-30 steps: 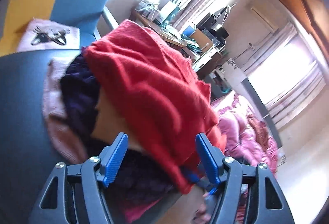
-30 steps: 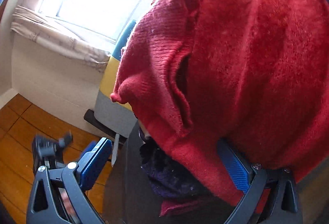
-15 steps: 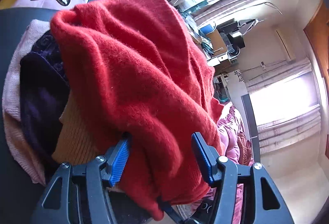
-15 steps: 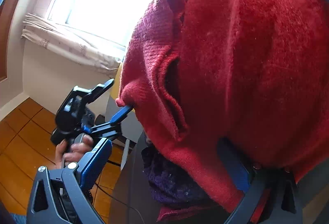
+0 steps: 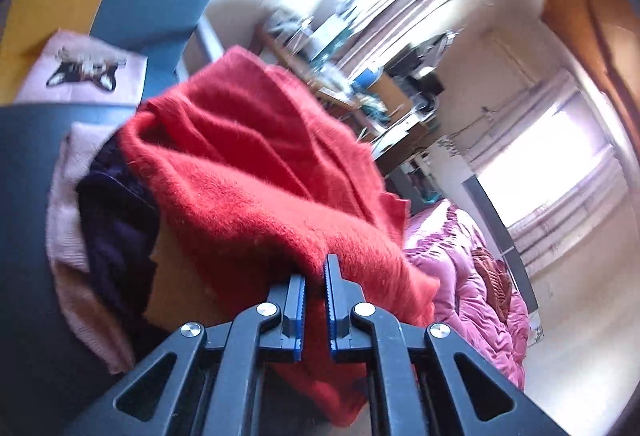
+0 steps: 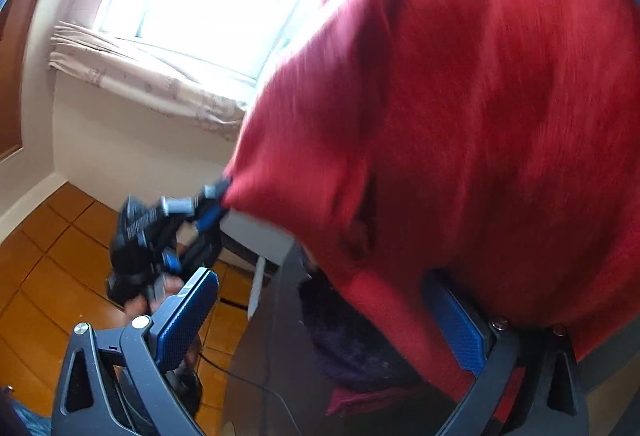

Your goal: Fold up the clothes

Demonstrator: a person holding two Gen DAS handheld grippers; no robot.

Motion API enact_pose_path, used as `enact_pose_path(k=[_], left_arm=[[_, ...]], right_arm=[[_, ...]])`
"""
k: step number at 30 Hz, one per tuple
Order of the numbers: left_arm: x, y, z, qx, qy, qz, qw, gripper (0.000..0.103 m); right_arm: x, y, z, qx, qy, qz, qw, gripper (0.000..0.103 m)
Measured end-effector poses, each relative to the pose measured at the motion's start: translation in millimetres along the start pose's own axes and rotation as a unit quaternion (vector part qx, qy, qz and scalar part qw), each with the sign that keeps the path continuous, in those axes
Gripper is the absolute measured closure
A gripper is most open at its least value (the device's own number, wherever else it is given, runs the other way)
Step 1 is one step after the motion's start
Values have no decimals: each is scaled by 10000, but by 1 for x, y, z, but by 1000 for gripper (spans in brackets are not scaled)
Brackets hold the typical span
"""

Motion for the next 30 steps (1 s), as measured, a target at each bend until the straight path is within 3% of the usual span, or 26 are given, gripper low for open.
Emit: enact_pose_path(k=[3,8,15,17,19,20,22,27,30], left_arm=[[34,-1,6,-148,-143,121,9997,97],[89,19,30,54,-322,207,9993,97],[151,74,59,561,-600,34,9966,97],[168,86,69,632,-673,-21,9957,97],[186,99,79,692,-756,-86,9947,98],[193,103,85,682,-772,-142,9946,98],[206,112,98,660,-804,-256,9942,98],[237,152,142,946,-792,-634,9903,98],[269,184,165,1338,-940,-870,9827,101]], right_arm=[[15,9,-16,13,-399,6,9992,0],[16,1,-21,-476,-734,228,9959,0],[-34,36,35,-165,-14,355,9992,0],[-48,43,52,-23,280,494,9984,8],[-61,50,71,147,615,653,9959,41],[-67,53,83,288,845,760,9931,50],[-76,66,112,691,1268,851,9858,80],[-96,110,206,1676,2418,559,9541,82],[-109,133,274,1932,3082,225,9312,82]])
Point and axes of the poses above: each gripper's, at about its wrist camera, not at the fingertips, and x roughly against the way its jaws point, y to its left, z to its underside, the point moved 10 cm from there along -x, roughly the way its jaws point, and after that the axes turned 6 degrees about z, right-handed, at the moved point
